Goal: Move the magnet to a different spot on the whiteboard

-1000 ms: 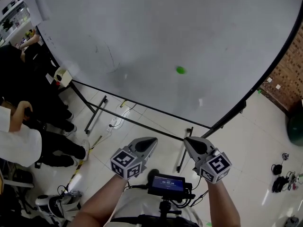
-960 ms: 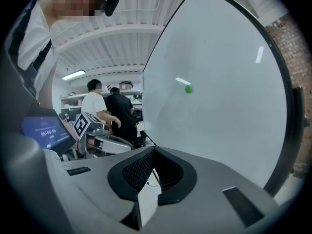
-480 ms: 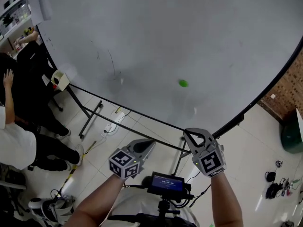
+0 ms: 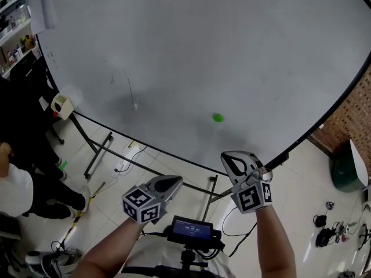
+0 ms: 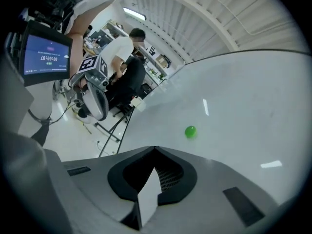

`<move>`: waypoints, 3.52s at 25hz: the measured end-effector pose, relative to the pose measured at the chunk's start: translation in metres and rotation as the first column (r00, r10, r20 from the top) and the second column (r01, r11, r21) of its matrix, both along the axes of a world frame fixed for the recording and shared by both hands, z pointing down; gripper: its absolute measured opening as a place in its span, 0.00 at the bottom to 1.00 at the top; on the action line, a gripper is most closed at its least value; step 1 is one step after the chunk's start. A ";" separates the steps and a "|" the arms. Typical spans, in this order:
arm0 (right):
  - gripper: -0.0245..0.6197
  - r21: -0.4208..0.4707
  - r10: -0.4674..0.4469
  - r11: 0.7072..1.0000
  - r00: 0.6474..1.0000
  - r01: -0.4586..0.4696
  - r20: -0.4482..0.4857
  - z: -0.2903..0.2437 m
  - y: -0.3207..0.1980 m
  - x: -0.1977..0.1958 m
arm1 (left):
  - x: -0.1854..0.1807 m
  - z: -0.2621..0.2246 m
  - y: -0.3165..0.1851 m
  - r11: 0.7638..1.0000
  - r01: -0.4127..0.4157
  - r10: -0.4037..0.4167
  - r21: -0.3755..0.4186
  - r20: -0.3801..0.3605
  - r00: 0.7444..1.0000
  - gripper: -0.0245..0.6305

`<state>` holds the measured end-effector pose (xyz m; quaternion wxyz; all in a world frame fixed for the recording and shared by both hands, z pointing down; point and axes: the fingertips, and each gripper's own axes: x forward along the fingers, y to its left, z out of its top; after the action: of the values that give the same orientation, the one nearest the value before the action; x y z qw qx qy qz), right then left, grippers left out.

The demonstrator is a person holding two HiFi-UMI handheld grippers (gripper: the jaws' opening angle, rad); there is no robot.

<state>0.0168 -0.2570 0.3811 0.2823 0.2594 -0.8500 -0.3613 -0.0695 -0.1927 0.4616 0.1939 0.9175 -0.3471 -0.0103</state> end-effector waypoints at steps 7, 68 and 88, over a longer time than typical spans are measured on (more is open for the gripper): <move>0.11 0.105 -0.023 0.994 0.998 0.028 -0.056 -0.031 -0.011 -0.009 | -0.004 0.005 -0.006 0.999 0.021 -0.021 -0.029 -0.006 1.000 0.08; 0.28 0.500 0.139 0.865 0.974 -0.032 -0.178 -0.058 -0.068 -0.059 | -0.053 0.027 -0.001 0.975 0.219 -0.219 -0.043 0.004 0.976 0.08; 0.28 0.241 0.109 0.952 0.944 -0.189 0.311 -0.151 -0.030 -0.017 | -0.038 0.017 0.005 0.991 0.137 -0.137 -0.005 0.007 0.991 0.08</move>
<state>-0.0006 -0.2869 0.2301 0.1417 0.4100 -0.8037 -0.4073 -0.1070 -0.1881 0.4787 0.1943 0.8910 -0.4099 -0.0196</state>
